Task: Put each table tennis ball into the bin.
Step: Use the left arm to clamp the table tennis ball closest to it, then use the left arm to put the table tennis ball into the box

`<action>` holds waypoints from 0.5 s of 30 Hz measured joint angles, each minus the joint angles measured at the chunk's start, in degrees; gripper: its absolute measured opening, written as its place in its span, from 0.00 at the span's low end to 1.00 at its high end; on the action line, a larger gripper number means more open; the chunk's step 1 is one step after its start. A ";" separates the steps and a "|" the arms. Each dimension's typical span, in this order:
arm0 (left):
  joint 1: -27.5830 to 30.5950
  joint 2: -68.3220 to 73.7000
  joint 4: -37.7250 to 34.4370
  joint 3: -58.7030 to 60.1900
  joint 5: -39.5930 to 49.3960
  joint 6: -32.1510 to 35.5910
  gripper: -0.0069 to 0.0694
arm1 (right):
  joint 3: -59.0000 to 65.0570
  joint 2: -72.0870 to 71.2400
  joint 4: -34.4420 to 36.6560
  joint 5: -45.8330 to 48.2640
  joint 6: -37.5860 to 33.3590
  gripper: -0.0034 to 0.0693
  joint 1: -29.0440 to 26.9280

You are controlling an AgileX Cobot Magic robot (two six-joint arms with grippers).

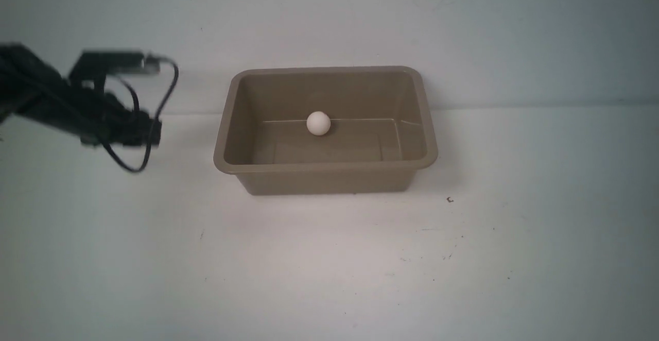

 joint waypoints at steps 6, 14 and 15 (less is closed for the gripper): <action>-10.77 -2.71 -9.48 -7.31 1.23 9.47 0.55 | 0.00 0.00 0.00 -0.27 0.00 0.03 0.00; -20.98 7.32 -8.48 -8.89 -0.11 11.44 0.55 | 0.00 0.00 -0.19 -0.79 0.00 0.03 0.00; -21.16 8.51 -8.40 -8.89 0.33 11.44 0.55 | 0.00 0.00 -0.19 -0.86 0.00 0.03 0.00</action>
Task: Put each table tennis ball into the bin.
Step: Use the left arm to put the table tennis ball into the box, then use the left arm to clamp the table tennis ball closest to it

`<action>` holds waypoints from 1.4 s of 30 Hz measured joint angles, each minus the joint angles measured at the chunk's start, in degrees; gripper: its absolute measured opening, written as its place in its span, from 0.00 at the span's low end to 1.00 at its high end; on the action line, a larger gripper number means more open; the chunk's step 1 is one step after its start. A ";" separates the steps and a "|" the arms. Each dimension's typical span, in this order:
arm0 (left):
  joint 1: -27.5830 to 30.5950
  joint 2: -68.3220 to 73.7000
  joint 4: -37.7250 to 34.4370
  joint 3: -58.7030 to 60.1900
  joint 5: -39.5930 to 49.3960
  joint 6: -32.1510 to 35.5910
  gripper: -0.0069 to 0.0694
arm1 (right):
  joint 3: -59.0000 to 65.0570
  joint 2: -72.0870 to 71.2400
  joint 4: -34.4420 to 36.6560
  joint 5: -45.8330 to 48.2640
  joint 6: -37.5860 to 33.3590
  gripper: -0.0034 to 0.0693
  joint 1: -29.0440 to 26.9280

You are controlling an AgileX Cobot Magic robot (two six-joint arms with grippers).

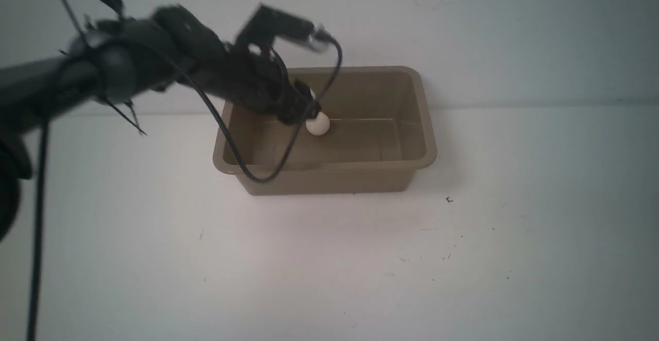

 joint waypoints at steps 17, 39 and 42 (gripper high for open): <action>4.53 -4.26 7.32 -8.22 13.29 -2.54 0.70 | 0.00 0.00 -0.47 -0.23 0.00 0.03 0.00; 29.15 3.82 -4.49 -9.56 35.39 51.98 0.66 | 0.00 0.00 -2.78 2.07 0.95 0.03 0.00; 29.15 6.47 -6.78 -9.56 34.85 55.99 0.66 | 0.00 0.00 -2.72 2.92 2.40 0.03 0.00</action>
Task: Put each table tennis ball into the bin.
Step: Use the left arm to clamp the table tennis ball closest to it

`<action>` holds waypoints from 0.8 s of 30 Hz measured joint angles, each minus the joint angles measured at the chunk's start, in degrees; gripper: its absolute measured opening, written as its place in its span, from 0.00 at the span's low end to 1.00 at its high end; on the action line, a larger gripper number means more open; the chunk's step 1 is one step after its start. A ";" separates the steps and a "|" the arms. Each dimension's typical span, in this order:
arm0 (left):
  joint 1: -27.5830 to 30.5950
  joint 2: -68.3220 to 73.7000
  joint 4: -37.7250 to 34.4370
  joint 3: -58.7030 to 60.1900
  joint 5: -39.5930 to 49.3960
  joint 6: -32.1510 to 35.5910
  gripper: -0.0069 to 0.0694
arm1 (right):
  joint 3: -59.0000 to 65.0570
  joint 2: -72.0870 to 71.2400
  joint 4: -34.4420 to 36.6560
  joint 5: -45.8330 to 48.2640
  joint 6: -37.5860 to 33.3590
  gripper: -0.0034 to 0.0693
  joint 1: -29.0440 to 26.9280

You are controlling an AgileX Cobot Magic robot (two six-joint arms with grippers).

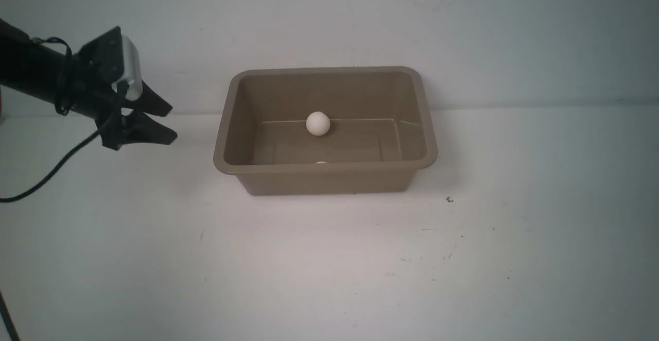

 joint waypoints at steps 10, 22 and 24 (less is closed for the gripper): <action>-0.11 6.57 -7.77 -0.20 -1.54 6.87 0.66 | 0.00 0.00 0.00 0.96 2.17 0.03 0.00; -4.20 8.19 -10.32 -0.51 -8.42 9.25 0.66 | 0.00 0.00 0.10 0.97 2.30 0.03 0.00; -4.66 8.31 -10.32 -0.51 -8.72 9.31 0.66 | 0.00 0.00 0.16 0.97 2.30 0.03 0.00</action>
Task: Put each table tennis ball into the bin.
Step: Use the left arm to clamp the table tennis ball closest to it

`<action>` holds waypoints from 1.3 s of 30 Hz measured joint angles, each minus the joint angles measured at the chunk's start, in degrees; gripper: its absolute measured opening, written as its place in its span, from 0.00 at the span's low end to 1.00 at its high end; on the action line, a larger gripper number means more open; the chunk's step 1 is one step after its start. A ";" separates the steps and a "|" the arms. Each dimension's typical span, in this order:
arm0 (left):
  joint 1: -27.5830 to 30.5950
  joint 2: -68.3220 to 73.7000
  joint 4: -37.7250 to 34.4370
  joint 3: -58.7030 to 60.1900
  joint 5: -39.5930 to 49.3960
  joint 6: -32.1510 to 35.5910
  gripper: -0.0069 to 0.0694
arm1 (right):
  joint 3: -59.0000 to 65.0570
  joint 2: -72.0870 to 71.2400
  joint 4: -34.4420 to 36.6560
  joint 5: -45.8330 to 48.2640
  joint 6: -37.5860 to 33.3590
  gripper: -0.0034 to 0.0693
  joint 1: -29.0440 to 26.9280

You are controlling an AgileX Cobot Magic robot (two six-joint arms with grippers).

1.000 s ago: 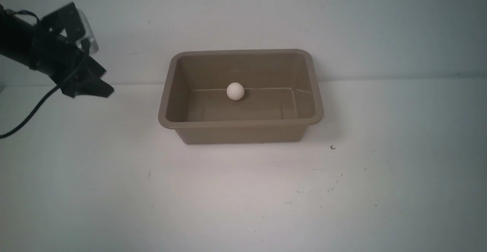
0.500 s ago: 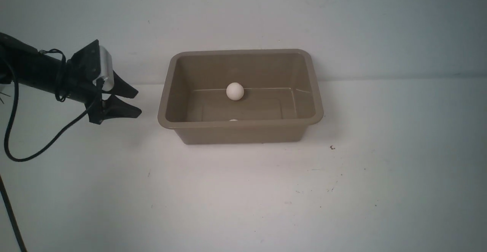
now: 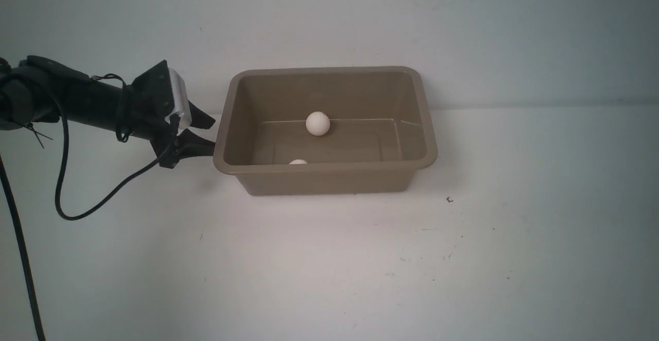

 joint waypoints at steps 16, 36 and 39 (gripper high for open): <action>-2.73 4.02 -0.48 -0.06 -5.54 -0.11 0.66 | 0.00 0.00 1.08 0.05 0.00 0.03 0.00; 1.36 -1.51 1.74 -0.01 -13.55 -12.95 0.55 | 0.00 0.00 1.06 -1.05 0.00 0.03 0.00; 2.59 -7.73 2.27 -0.01 -13.03 -17.57 0.55 | 0.00 0.00 0.32 -1.09 0.00 0.03 0.00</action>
